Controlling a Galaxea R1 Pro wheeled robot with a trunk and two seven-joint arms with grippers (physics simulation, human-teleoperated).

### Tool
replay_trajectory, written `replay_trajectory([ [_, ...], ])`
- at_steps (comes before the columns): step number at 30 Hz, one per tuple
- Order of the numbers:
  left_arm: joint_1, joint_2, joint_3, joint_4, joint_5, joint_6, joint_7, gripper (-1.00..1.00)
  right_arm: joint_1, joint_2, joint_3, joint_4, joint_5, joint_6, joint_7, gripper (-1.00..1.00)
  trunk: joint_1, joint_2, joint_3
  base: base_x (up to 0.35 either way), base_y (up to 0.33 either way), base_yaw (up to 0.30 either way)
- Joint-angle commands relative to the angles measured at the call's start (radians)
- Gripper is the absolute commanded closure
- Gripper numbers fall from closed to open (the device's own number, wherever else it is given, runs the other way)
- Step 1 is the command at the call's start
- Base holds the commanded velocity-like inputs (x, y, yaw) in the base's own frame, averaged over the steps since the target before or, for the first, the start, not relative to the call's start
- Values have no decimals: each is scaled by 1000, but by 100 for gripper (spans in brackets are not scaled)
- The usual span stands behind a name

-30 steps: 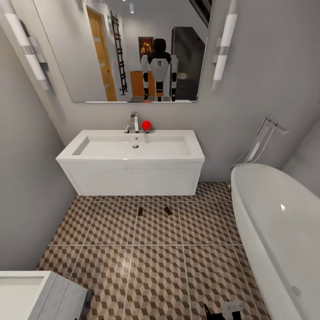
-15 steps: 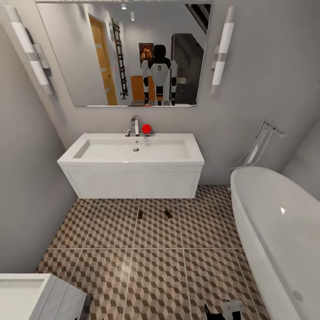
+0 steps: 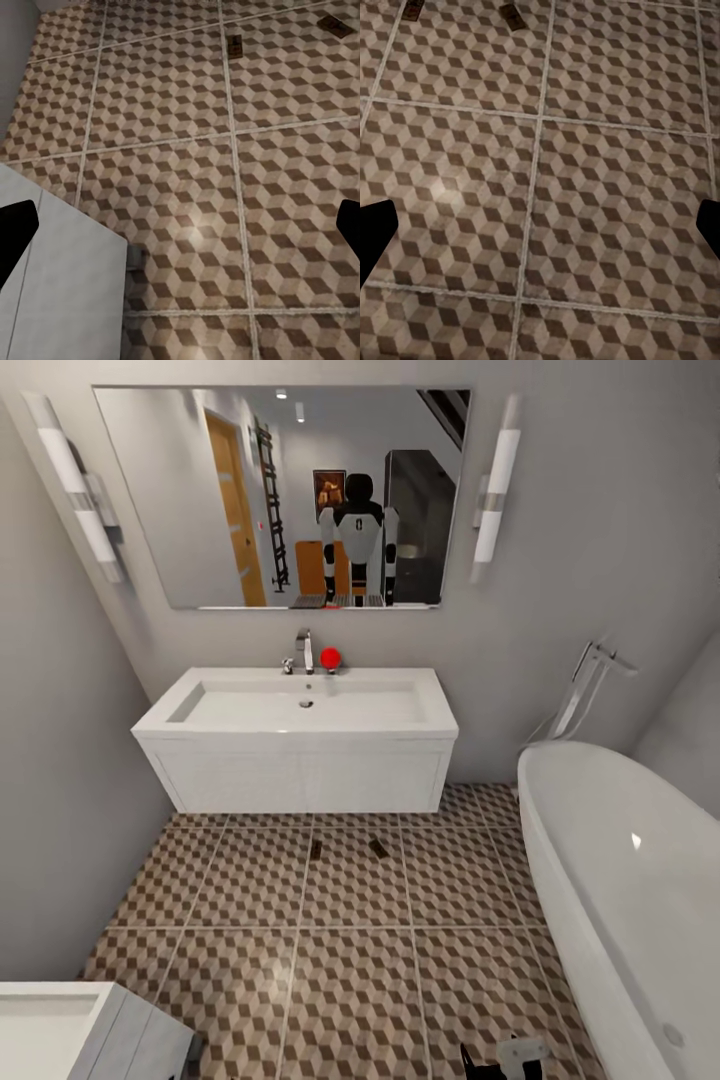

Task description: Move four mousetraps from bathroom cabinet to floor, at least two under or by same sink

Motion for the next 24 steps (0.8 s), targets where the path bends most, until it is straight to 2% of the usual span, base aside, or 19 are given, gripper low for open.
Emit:
replay_trajectory([
  [1,-2,-1,-8,4,7,-5,2,-100,-1,0,4,1,0,-3,1,-100,1,-2,0,0,0,0],
  [24,-2,-1,-8,4,7,-3,2,-100,-1,0,4,1,0,-3,1,-100,1,-2,37,0,0,0],
])
